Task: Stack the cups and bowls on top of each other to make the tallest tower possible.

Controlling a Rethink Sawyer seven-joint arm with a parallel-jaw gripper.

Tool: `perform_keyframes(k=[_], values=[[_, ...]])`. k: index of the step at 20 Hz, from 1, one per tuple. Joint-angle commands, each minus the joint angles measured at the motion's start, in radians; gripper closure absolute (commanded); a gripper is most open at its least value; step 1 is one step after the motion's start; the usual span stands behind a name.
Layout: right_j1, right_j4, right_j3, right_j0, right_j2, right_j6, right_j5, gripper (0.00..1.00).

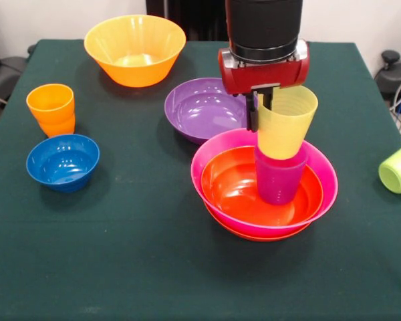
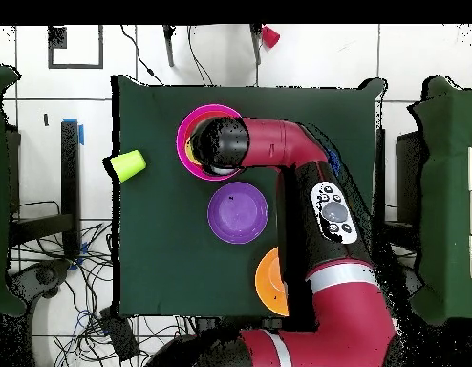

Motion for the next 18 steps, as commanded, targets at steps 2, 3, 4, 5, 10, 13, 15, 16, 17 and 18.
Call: perform_keyframes(k=[2,3,4,5,10,13,15,16,17,18], values=[[0.064,-0.056,-0.039,-0.011,0.014,-0.059,0.076,1.0],[0.066,-0.054,-0.041,-0.012,0.016,-0.057,0.072,1.0],[0.068,-0.054,-0.041,-0.013,0.017,-0.056,0.069,1.0],[0.069,-0.056,-0.04,-0.014,0.018,-0.057,0.062,1.0],[0.072,-0.058,-0.034,-0.016,0.024,-0.057,0.042,1.0],[0.078,-0.059,-0.036,-0.016,0.028,-0.056,0.03,1.0],[0.077,-0.06,-0.038,-0.014,0.027,-0.054,0.03,1.0],[0.076,-0.06,-0.037,-0.014,0.027,-0.053,0.029,1.0],[0.074,-0.06,-0.034,-0.014,0.027,-0.054,0.029,1.0],[0.073,-0.06,-0.032,-0.015,0.027,-0.053,0.029,1.0]])
